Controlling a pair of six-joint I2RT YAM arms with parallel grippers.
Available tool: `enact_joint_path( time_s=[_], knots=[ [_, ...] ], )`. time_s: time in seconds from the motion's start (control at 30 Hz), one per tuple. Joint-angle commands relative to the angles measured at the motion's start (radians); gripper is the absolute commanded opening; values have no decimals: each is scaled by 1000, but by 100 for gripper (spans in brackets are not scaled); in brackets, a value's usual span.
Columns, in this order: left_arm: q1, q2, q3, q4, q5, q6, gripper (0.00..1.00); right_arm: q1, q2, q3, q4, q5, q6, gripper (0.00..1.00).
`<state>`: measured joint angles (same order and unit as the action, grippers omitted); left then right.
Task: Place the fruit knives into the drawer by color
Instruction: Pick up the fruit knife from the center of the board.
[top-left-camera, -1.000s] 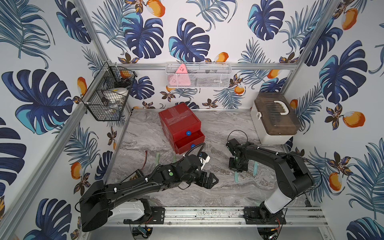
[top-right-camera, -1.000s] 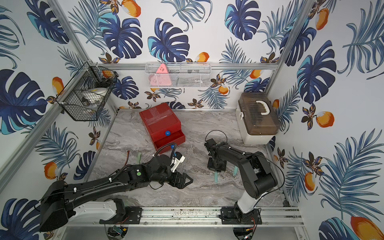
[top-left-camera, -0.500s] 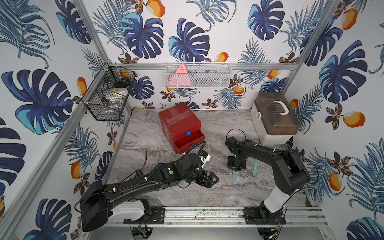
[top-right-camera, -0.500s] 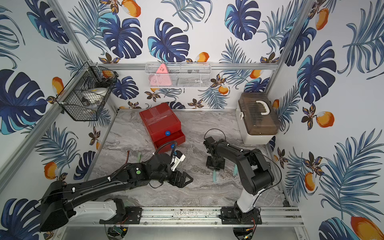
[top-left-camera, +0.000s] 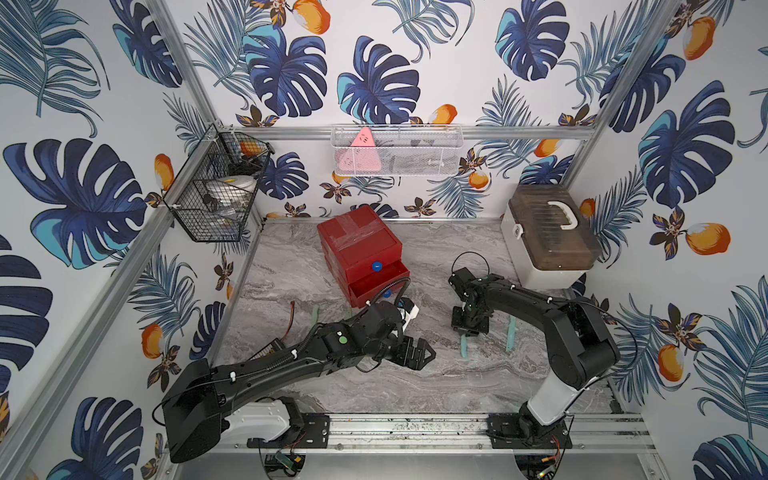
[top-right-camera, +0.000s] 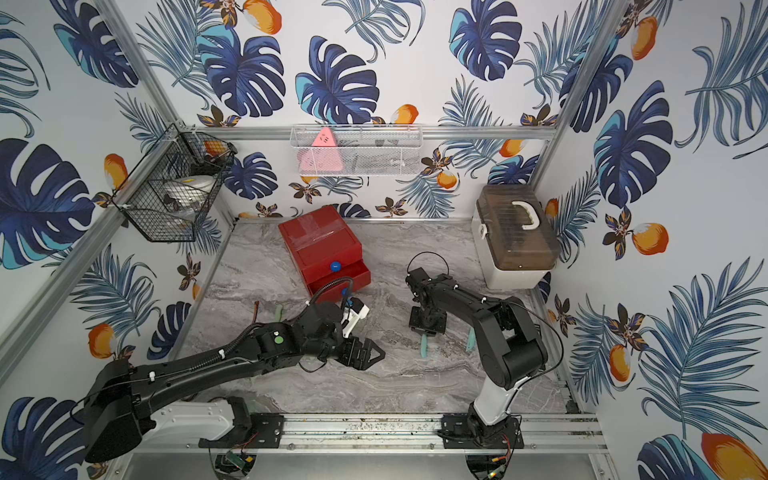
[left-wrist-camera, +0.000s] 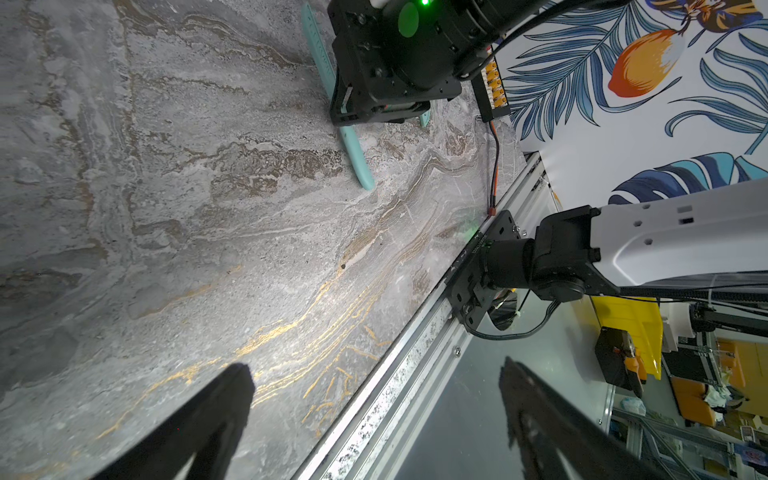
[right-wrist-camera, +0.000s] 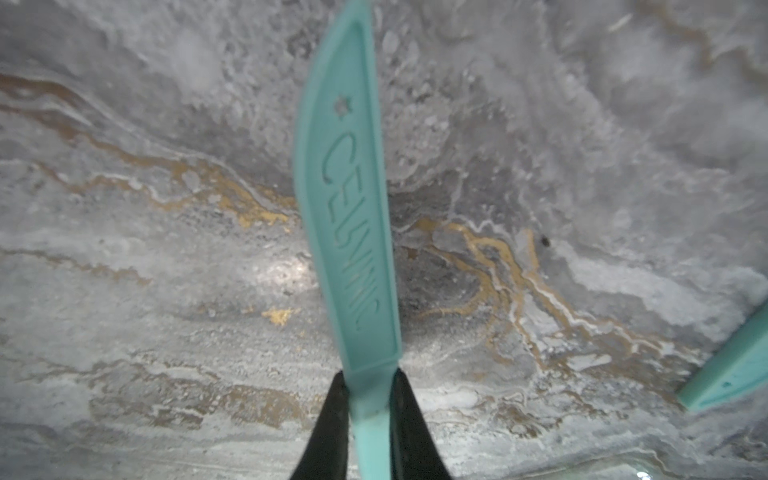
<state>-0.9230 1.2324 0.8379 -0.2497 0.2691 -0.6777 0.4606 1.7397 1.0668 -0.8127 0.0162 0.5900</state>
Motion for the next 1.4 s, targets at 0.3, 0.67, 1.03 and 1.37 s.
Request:
enact_joint_path(
  time_s=[0.3,0.67,1.03,1.37],
  knots=[
    [14,3,-3,23,25,3,99,0,30,-46,82,-36,-36,41],
    [18,-13,-16,15,27,-2,99,0,34,-103,164,-82,-54,15],
    [37,-10,53,-60,4,37,99,-2,-1,-37,73,-63,-47,0],
    [157,45,259,-216,14,174,99,-20,-95,-36,55,-228,101,0]
  ],
)
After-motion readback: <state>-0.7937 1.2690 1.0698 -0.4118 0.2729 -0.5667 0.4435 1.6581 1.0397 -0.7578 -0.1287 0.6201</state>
